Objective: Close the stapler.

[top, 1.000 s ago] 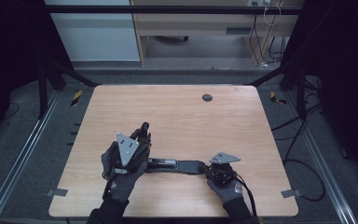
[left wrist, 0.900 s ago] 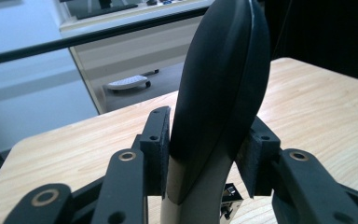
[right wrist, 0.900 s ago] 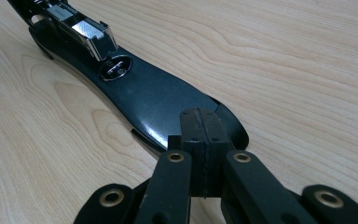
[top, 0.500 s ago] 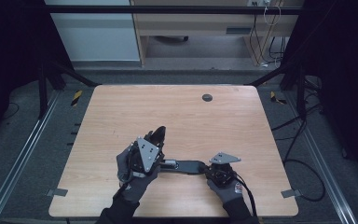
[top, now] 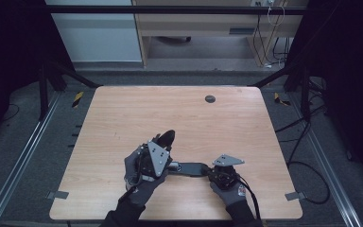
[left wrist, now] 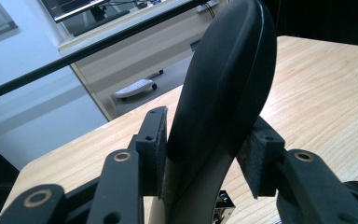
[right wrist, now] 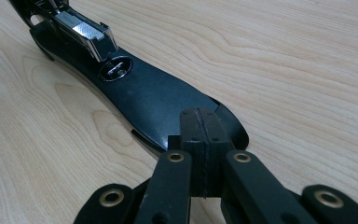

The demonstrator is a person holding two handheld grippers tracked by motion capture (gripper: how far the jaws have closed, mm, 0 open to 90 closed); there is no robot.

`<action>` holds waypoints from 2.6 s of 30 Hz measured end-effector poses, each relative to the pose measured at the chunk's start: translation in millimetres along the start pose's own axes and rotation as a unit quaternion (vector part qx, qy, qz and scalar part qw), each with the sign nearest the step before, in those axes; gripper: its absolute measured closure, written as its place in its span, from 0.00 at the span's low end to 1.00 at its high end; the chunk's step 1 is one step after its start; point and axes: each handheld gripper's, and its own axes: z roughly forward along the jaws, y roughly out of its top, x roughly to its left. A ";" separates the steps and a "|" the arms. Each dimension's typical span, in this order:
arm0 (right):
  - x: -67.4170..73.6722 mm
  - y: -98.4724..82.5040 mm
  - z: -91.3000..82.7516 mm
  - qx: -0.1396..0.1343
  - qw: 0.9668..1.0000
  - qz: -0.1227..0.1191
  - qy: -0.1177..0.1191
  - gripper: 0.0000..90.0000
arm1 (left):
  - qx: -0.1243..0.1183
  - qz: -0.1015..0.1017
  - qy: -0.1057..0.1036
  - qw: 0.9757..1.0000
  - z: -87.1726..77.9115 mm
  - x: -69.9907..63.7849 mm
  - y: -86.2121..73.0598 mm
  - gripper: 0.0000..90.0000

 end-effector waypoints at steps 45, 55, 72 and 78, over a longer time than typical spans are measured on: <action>0.6 -0.4 -0.3 -0.003 1.000 0.001 0.003 1.00 | 0.007 0.112 0.010 0.994 13.4 -40.0 -6.5 0.61; 0.5 -0.5 -0.2 -0.003 1.000 0.000 0.002 1.00 | 0.009 0.132 0.005 0.991 15.7 -45.7 -8.4 0.61; -0.3 -0.9 0.5 -0.006 1.000 0.000 0.001 1.00 | 0.012 0.162 0.005 0.987 20.2 -56.9 -13.0 0.60; -0.1 -0.7 0.4 -0.005 1.000 -0.001 0.001 1.00 | 0.015 0.166 0.003 0.986 21.0 -57.8 -13.4 0.60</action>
